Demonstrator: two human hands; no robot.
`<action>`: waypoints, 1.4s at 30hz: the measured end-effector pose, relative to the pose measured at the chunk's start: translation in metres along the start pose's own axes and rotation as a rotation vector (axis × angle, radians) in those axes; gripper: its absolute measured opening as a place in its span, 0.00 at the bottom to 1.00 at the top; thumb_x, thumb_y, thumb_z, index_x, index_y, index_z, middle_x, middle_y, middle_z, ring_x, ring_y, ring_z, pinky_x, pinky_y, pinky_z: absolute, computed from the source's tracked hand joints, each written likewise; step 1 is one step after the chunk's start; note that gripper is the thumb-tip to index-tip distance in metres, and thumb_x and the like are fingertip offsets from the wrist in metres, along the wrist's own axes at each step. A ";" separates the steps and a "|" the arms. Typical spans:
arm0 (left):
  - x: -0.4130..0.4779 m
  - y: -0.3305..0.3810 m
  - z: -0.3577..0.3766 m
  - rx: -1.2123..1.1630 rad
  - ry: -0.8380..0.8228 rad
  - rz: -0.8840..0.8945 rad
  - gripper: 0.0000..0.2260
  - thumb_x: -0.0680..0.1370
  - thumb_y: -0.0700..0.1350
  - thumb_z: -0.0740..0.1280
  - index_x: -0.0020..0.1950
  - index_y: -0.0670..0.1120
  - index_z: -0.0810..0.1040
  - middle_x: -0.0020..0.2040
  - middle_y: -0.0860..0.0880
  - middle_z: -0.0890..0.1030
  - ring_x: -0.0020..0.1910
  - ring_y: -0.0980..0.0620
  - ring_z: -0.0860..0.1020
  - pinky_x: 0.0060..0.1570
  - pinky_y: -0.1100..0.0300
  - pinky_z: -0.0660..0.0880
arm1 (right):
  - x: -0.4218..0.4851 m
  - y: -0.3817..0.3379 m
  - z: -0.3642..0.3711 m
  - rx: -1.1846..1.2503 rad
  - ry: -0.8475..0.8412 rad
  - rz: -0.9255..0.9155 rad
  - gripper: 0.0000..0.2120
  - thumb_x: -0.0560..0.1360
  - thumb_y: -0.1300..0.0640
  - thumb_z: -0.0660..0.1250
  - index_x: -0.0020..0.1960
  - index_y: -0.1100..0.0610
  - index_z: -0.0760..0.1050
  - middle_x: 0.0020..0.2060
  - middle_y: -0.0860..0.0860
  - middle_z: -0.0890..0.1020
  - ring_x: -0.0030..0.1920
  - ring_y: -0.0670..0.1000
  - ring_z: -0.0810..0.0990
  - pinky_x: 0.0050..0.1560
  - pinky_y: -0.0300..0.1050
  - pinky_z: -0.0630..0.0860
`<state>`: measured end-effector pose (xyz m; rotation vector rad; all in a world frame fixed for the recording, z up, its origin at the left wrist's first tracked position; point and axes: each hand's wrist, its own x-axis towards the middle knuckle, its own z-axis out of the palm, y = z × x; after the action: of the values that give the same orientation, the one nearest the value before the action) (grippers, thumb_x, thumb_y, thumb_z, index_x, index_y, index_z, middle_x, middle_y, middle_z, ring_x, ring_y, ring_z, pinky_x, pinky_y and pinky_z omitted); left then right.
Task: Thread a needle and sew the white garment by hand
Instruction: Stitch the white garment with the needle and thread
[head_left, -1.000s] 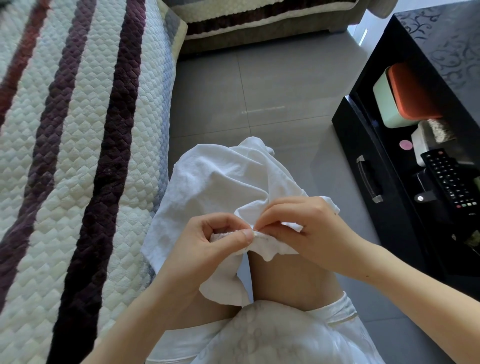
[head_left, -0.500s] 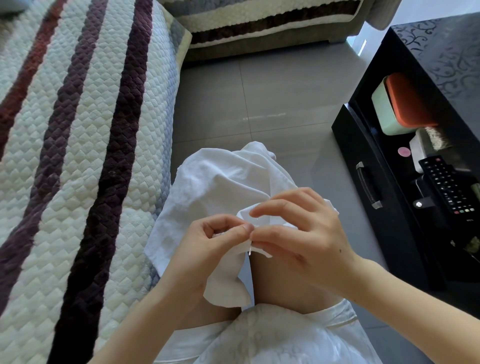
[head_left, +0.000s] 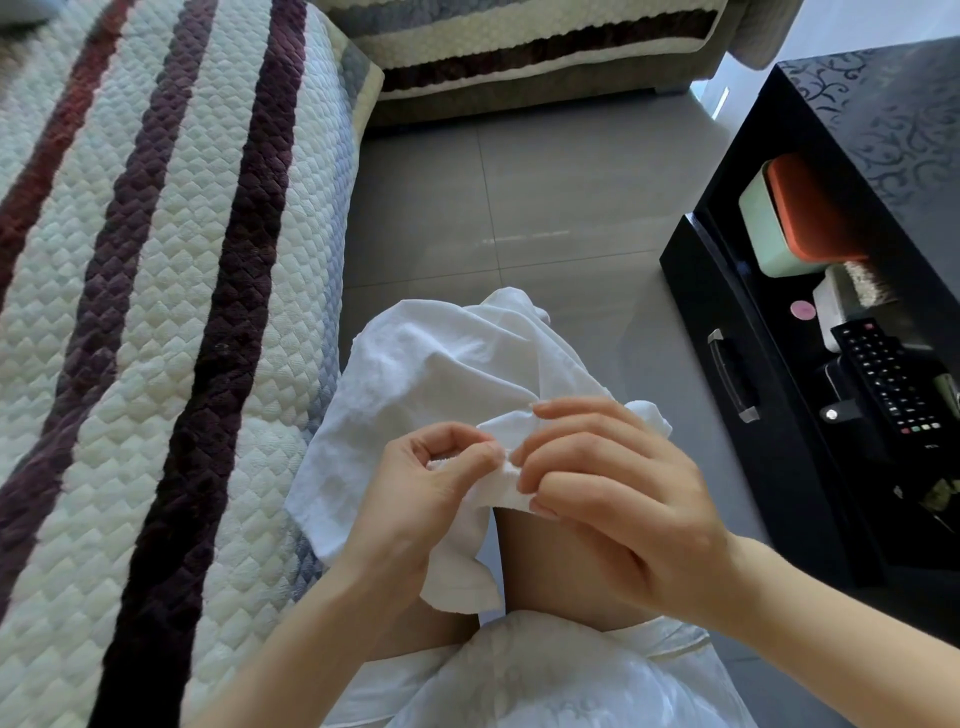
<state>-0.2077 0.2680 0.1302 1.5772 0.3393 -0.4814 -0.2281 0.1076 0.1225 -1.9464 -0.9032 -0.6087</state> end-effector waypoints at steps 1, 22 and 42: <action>0.000 0.000 0.000 0.000 0.001 0.000 0.11 0.71 0.38 0.70 0.30 0.50 0.82 0.31 0.51 0.80 0.34 0.55 0.77 0.41 0.60 0.72 | 0.000 -0.004 -0.002 0.096 0.002 0.036 0.06 0.79 0.66 0.57 0.45 0.60 0.70 0.42 0.54 0.78 0.44 0.54 0.80 0.55 0.55 0.76; -0.013 -0.001 -0.002 0.221 -0.050 0.393 0.06 0.74 0.48 0.71 0.40 0.47 0.82 0.35 0.48 0.82 0.35 0.55 0.80 0.37 0.67 0.74 | 0.016 0.009 -0.010 0.165 -0.345 0.798 0.07 0.76 0.52 0.68 0.42 0.54 0.80 0.24 0.43 0.72 0.28 0.45 0.69 0.31 0.33 0.63; -0.005 -0.011 -0.012 0.529 -0.049 0.604 0.07 0.72 0.57 0.66 0.40 0.54 0.78 0.30 0.48 0.77 0.29 0.52 0.74 0.28 0.61 0.69 | 0.026 0.011 -0.019 0.394 -0.328 0.893 0.04 0.74 0.61 0.70 0.41 0.59 0.82 0.21 0.44 0.62 0.24 0.43 0.61 0.28 0.30 0.59</action>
<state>-0.2165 0.2812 0.1237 2.0647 -0.3328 -0.1351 -0.2047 0.0965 0.1441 -1.8550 -0.2267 0.3887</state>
